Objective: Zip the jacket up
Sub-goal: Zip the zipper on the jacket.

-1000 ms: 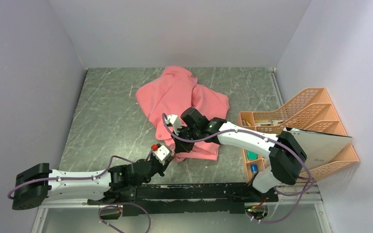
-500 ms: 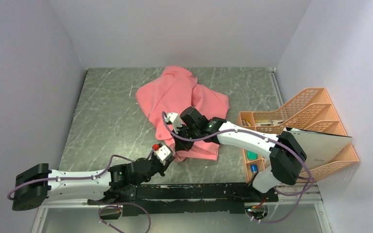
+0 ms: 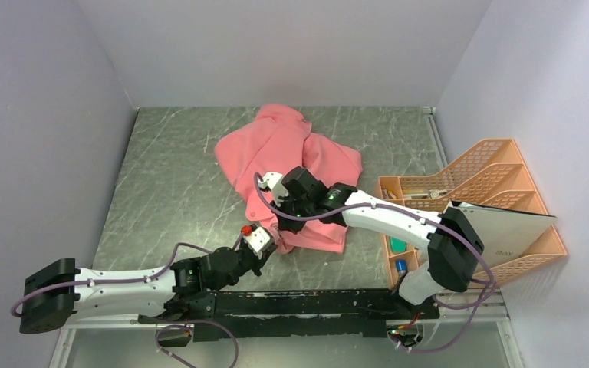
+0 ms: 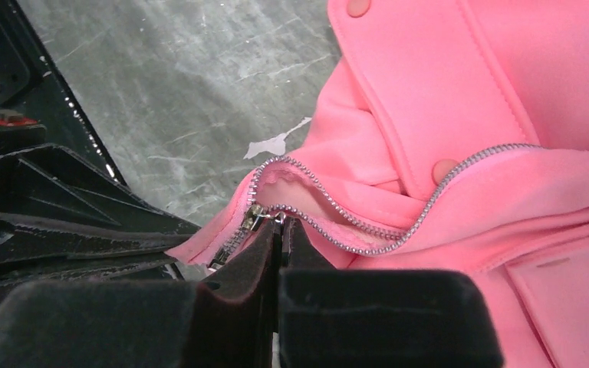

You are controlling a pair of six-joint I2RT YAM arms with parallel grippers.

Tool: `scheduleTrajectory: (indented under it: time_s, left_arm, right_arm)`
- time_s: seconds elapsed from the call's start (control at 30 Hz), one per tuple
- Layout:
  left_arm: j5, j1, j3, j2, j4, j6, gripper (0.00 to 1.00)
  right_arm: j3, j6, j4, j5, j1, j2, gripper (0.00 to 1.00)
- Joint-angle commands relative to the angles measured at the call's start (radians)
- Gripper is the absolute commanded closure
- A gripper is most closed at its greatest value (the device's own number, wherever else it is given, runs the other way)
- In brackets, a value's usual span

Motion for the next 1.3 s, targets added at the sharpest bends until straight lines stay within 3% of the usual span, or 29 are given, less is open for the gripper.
scheduleTrajectory:
  time_s: [0.0,0.17,0.33,0.37,0.47,0.53,0.57,0.6,0.77,0.93,1.0,1.07,1.27]
  left_arm:
    - [0.178,-0.031,0.028,-0.005,-0.06,0.003,0.95]
    - [0.186,-0.031,0.045,-0.037,-0.101,0.004,0.95]
    - [0.121,-0.031,0.073,-0.099,-0.173,-0.033,0.94]
    - [0.095,-0.031,0.08,-0.112,-0.188,-0.054,0.87]
    - [0.052,-0.031,0.1,-0.136,-0.226,-0.112,0.5]
    - [0.032,-0.031,0.125,-0.148,-0.258,-0.173,0.34]
    - [0.008,-0.031,0.138,-0.154,-0.286,-0.214,0.13]
    - [-0.022,-0.031,0.156,-0.158,-0.321,-0.268,0.05]
    - [-0.172,-0.031,0.263,-0.14,-0.494,-0.578,0.03]
    - [-0.142,-0.031,0.4,-0.025,-0.498,-0.774,0.04]
    - [-0.175,-0.031,0.448,0.002,-0.579,-0.89,0.04]
    - [-0.207,-0.031,0.439,-0.019,-0.606,-1.015,0.05]
    - [-0.256,-0.031,0.306,-0.1,-0.434,-1.239,0.13]
  right_arm:
    - [0.096,0.014,0.161,0.329,-0.048,0.005,1.0]
    - [0.147,0.039,0.105,0.377,-0.055,0.026,1.0]
    - [0.129,0.031,0.055,0.224,-0.054,-0.04,1.0]
    - [0.113,0.039,0.05,0.182,-0.054,-0.057,1.0]
    - [0.064,0.076,0.041,0.095,-0.054,-0.09,1.0]
    - [0.015,0.128,0.083,0.059,-0.054,-0.107,1.0]
    - [-0.008,0.154,0.113,0.052,-0.054,-0.114,1.0]
    - [-0.024,0.182,0.14,0.055,-0.054,-0.114,1.0]
    - [-0.026,0.317,0.233,0.073,-0.054,-0.091,1.0]
    - [-0.041,0.412,0.29,0.032,-0.055,-0.071,1.0]
    - [-0.052,0.441,0.307,0.052,-0.054,-0.075,1.0]
    - [-0.067,0.469,0.328,0.072,-0.054,-0.089,1.0]
    - [-0.105,0.493,0.36,0.108,-0.054,-0.138,1.0]
